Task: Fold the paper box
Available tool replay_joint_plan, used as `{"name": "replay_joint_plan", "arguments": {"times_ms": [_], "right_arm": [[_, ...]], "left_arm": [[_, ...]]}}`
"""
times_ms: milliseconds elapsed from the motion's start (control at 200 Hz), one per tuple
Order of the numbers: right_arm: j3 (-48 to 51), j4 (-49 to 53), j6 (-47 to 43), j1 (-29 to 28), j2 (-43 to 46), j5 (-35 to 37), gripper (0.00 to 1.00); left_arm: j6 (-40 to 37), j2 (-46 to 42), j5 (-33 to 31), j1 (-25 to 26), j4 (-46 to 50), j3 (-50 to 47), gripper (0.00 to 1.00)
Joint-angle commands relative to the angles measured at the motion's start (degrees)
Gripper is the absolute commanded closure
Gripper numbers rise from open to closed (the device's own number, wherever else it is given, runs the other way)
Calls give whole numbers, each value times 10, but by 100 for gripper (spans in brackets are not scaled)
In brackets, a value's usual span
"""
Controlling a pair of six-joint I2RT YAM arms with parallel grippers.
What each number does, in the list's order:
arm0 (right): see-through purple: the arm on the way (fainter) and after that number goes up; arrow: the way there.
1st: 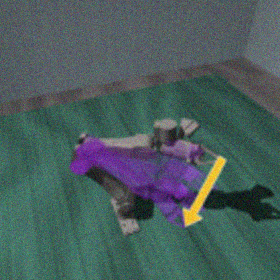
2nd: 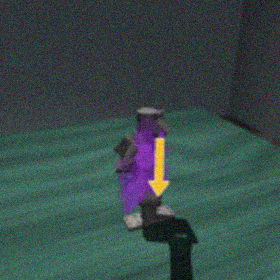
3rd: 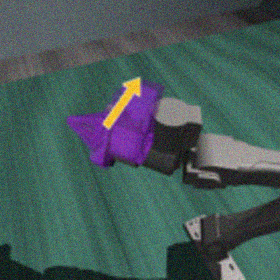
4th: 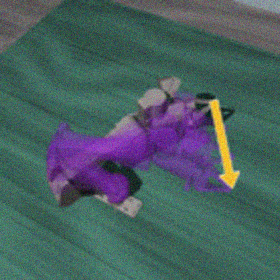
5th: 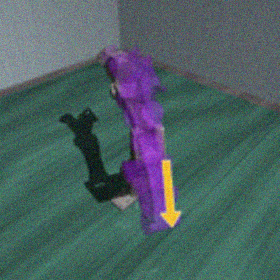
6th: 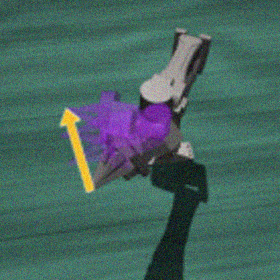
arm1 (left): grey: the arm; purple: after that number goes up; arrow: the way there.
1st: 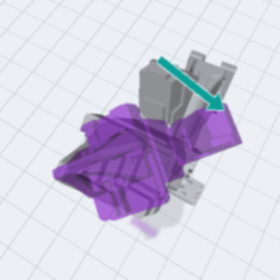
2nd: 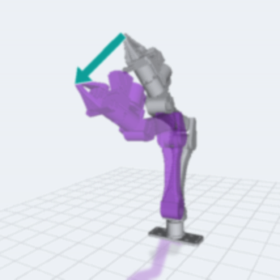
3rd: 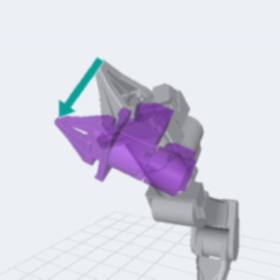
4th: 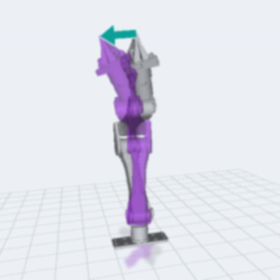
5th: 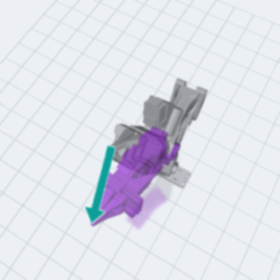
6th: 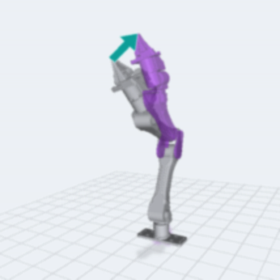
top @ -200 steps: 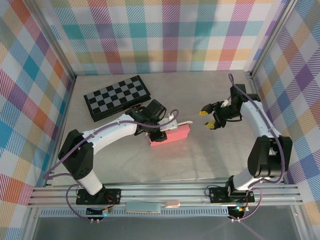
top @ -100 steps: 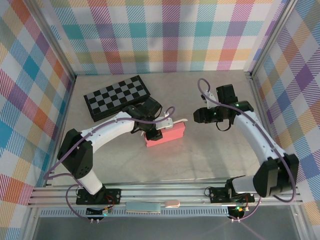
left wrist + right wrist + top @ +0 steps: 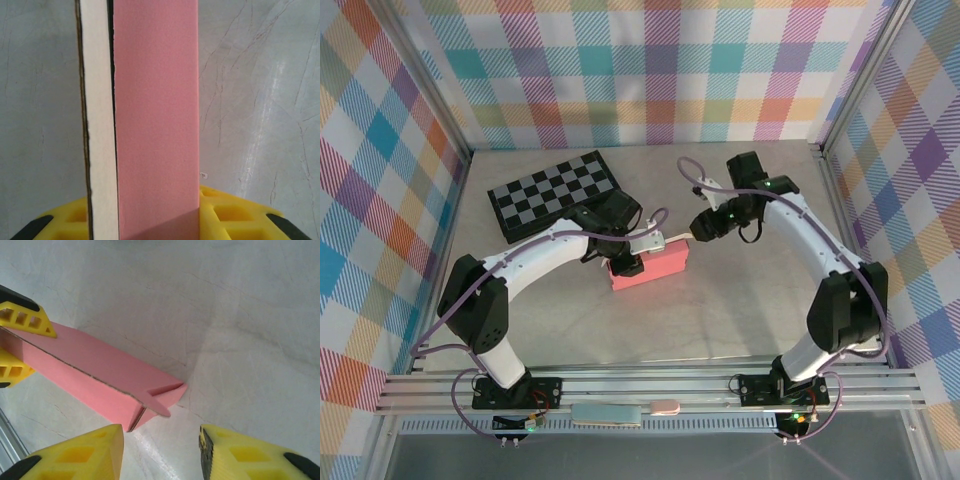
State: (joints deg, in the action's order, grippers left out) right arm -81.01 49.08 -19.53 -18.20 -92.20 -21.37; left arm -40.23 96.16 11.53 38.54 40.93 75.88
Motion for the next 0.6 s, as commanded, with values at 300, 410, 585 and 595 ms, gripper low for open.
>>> {"name": "replay_joint_plan", "arguments": {"times_ms": [300,410,585,595], "right_arm": [[-50,60,-83,-7,-50,-56,55],[-45,64,-87,-7,-48,-68,55],[-45,63,-89,-7,-57,-78,55],[-46,63,-89,-7,-58,-78,55]], "left_arm": [[-19,16,31,-14,24,20,66],[-20,19,35,-17,25,22,66],[-22,23,40,-20,27,23,66],[-22,23,39,-20,27,23,66]]}}
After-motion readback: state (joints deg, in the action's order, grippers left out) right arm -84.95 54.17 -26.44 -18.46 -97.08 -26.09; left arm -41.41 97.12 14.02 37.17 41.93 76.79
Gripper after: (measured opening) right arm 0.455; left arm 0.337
